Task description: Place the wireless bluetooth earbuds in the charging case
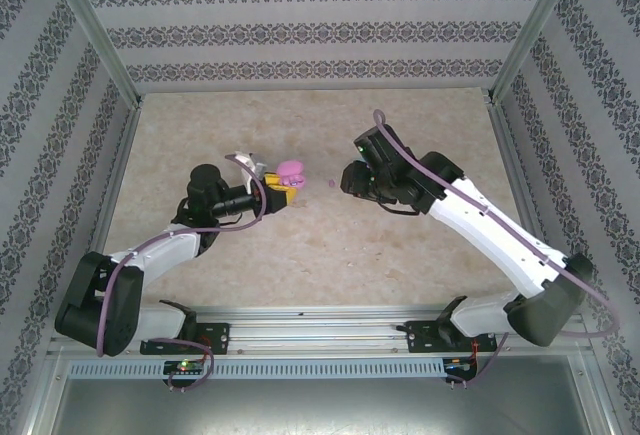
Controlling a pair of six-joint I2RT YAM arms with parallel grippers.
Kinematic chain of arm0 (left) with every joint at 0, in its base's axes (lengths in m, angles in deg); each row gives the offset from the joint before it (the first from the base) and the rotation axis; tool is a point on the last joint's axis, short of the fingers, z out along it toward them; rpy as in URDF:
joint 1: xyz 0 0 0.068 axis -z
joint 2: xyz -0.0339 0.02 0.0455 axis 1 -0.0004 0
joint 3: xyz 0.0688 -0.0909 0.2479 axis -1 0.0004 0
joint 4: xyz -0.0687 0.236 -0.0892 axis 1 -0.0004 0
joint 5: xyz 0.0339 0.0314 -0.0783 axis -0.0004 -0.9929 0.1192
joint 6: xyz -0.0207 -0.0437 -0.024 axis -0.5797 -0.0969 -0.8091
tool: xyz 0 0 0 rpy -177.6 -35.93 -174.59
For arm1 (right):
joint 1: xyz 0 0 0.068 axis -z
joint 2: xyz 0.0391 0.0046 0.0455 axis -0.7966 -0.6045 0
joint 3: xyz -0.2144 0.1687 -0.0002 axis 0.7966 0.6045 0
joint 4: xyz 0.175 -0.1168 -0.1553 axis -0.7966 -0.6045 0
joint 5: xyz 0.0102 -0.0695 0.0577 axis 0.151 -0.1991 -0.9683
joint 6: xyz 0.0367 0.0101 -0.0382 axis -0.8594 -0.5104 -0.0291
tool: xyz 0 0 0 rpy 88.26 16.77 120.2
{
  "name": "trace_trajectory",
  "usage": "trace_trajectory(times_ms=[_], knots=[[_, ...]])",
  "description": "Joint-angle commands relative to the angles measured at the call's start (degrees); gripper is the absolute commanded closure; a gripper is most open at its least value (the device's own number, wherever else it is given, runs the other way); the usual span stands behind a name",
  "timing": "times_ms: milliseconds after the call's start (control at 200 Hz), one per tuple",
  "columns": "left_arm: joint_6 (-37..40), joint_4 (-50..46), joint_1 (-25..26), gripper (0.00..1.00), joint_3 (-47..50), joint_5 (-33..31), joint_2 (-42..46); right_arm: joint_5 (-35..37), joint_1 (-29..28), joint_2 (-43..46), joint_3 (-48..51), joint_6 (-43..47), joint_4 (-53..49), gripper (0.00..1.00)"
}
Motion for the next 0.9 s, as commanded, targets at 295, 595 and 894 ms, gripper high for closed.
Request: trace_trajectory(times_ms=[295,595,894], knots=[[-5.3,8.8,-4.7,0.79,2.6,3.7,-1.0,-3.6,3.2,-22.8,-6.7,6.8,3.0,0.62],[-2.6,5.3,-5.7,0.79,1.2,4.7,-2.0,-2.0,4.2,-44.8,-24.0,11.7,-3.6,0.6],[-2.7,6.2,-6.0,0.79,1.2,5.4,-4.0,1.8,5.0,-54.1,-33.6,12.8,-8.0,0.57]])
